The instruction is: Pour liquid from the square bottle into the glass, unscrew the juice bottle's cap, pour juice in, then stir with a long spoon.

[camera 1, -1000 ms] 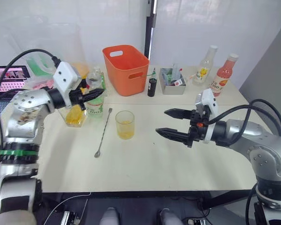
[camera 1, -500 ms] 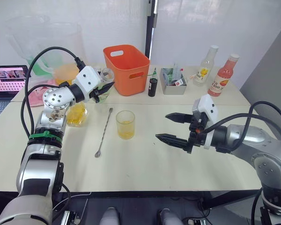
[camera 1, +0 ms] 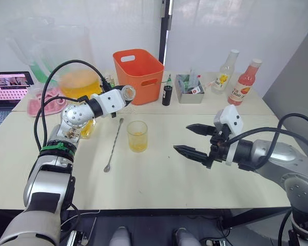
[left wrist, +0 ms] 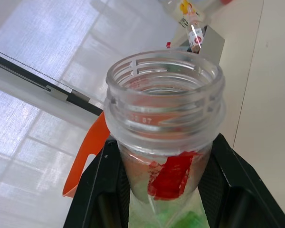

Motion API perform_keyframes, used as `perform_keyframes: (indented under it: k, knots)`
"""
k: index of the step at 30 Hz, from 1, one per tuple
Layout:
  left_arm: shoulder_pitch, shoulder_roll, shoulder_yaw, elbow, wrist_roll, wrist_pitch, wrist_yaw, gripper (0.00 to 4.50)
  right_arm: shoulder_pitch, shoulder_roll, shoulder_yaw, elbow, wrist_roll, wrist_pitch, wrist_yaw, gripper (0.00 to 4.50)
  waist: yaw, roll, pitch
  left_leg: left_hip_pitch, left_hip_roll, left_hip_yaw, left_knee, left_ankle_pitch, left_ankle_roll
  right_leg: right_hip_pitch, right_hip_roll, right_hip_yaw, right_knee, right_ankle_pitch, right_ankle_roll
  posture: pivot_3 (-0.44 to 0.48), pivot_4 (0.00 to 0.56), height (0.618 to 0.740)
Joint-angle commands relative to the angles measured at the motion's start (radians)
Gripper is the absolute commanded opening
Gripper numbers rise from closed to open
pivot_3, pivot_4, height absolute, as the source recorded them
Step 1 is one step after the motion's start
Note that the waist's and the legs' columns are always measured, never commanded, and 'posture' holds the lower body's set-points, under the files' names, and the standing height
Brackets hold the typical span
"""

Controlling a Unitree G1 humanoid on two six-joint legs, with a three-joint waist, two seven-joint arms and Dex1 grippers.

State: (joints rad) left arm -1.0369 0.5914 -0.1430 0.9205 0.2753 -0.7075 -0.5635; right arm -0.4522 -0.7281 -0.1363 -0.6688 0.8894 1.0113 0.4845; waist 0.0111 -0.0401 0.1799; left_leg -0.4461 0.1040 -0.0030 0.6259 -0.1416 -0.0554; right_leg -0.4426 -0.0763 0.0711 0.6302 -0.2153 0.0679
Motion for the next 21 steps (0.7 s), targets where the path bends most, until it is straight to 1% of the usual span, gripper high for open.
perform_keyframes:
  k: [1, 3, 8, 14, 21]
  knots:
    - [-0.029, 0.033, -0.024, 0.002, 0.088, -0.074, 0.132, 1.4, 0.007, 0.003, -0.034, -0.035, 0.02, -0.012, -0.025, 4.46, 0.0, 0.0, 0.0, 0.0, 0.0, 0.0, 0.0, 0.0, 0.0, 0.0, 0.0, 0.0, 0.0, 0.0, 0.0, 0.0, 0.15, 0.703]
    - [-0.026, 0.038, -0.042, 0.011, 0.123, -0.094, 0.176, 1.4, 0.009, 0.008, -0.032, -0.037, 0.018, -0.015, -0.035, 4.46, 0.001, 0.0, 0.0, 0.0, 0.0, 0.0, 0.0, 0.0, 0.0, 0.0, 0.0, 0.0, 0.0, 0.0, 0.0, 0.0, 0.15, 0.703]
    - [-0.034, 0.047, -0.062, 0.022, 0.165, -0.136, 0.237, 1.4, 0.003, 0.01, -0.027, -0.032, 0.011, -0.023, -0.043, 4.46, 0.001, 0.0, 0.0, 0.0, 0.0, 0.0, 0.0, 0.0, 0.0, 0.0, 0.0, 0.0, 0.0, 0.0, 0.0, 0.0, 0.15, 0.703]
    - [-0.032, 0.062, -0.081, 0.029, 0.195, -0.185, 0.27, 1.4, -0.002, 0.008, -0.023, -0.027, 0.005, -0.025, -0.045, 4.46, 0.001, 0.0, 0.0, 0.0, 0.0, 0.0, 0.0, 0.0, 0.0, 0.0, 0.0, 0.0, 0.0, 0.0, 0.0, 0.0, 0.15, 0.703]
    - [-0.036, 0.089, -0.12, 0.033, 0.263, -0.23, 0.327, 1.4, 0.003, -0.001, -0.025, -0.028, -0.007, -0.026, -0.053, 4.46, 0.001, 0.0, 0.0, 0.0, 0.0, 0.0, 0.0, 0.0, 0.0, 0.0, 0.0, 0.0, 0.0, 0.0, 0.0, 0.0, 0.15, 0.703]
